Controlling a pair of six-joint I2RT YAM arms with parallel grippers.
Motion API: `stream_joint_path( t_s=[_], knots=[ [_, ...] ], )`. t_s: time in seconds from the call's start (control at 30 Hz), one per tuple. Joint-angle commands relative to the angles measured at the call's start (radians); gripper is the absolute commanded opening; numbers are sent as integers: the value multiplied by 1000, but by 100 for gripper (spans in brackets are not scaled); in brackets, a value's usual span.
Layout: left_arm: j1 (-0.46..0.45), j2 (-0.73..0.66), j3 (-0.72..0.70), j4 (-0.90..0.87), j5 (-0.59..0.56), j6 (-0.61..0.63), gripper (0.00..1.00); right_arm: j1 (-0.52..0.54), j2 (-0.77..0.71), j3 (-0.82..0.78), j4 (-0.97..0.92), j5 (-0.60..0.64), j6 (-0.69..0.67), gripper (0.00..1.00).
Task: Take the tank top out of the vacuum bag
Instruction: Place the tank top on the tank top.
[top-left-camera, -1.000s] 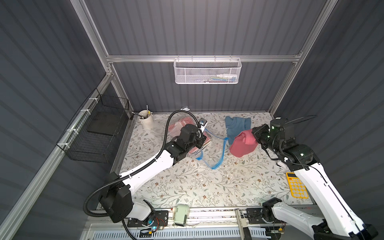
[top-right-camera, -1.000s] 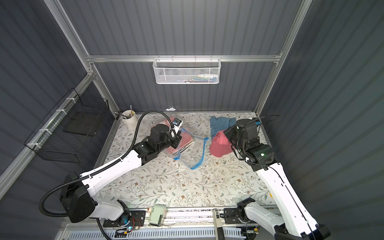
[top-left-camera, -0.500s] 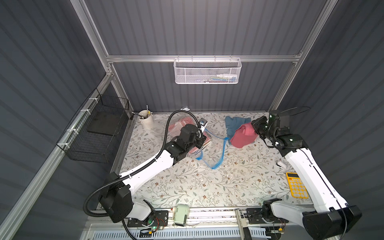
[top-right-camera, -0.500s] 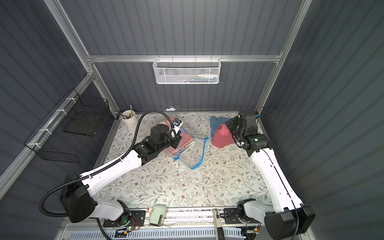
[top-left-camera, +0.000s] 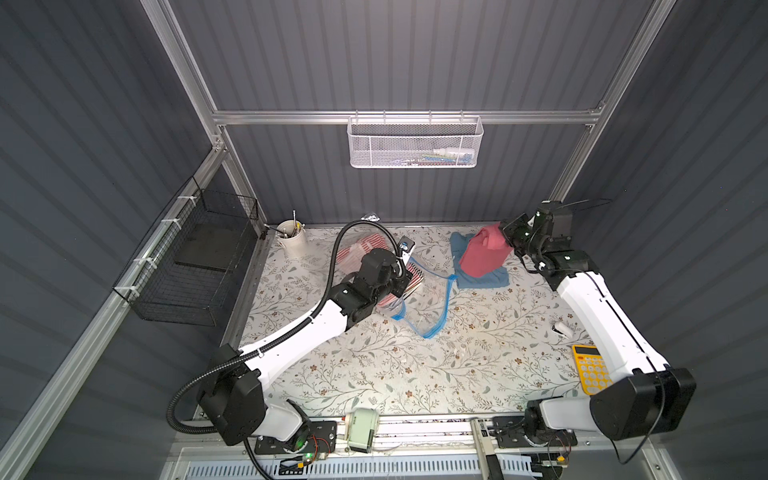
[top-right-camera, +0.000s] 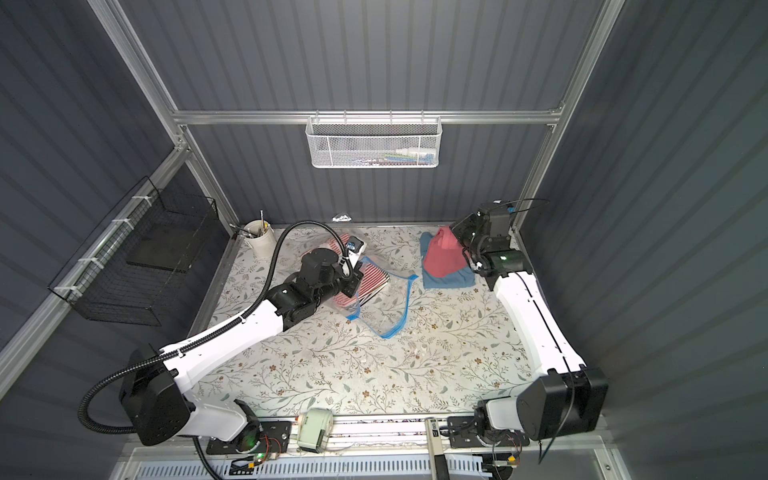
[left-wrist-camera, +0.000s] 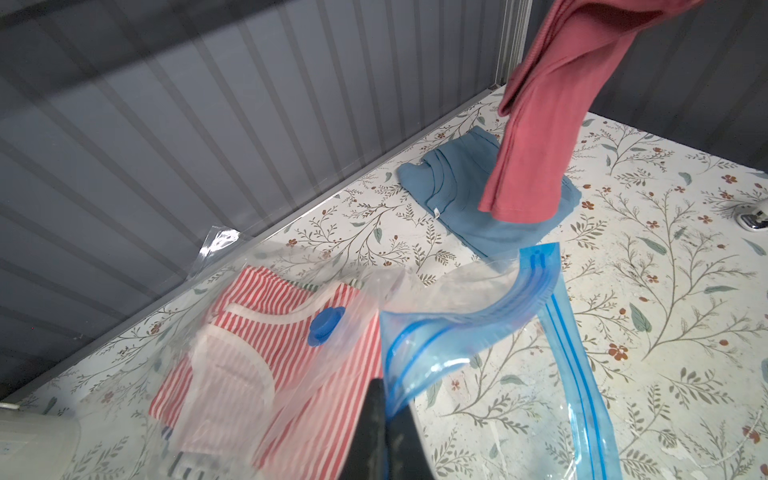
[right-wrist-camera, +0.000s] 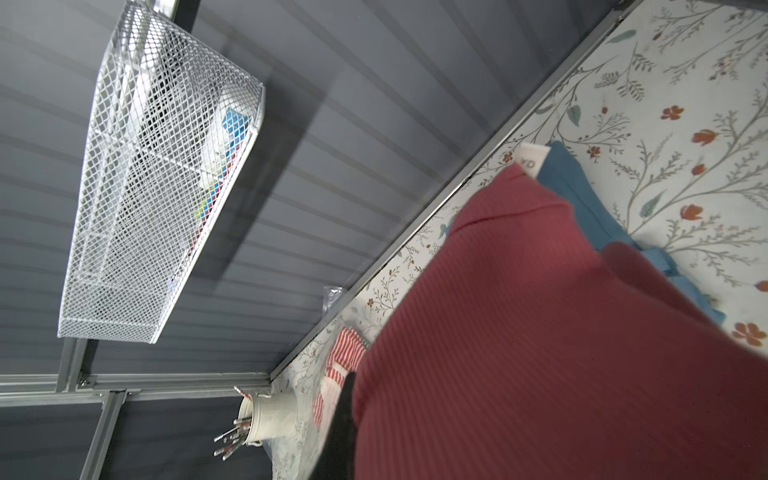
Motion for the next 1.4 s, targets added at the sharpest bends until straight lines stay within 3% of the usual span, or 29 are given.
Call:
stream_joint_path(
  t_s=[0.0, 0.27, 0.9, 1.37],
  knots=[
    [8, 10, 17, -18, -11, 18, 0, -17, 56, 44, 146, 9, -25, 0],
    [8, 18, 15, -15, -34, 30, 0, -39, 223, 133, 270, -1, -11, 0],
    [18, 48, 9, -5, -44, 33, 0, -67, 517, 394, 310, -37, 1, 0],
    [19, 76, 12, -7, -26, 21, 0, -75, 640, 508, 327, -31, 21, 0]
  ],
)
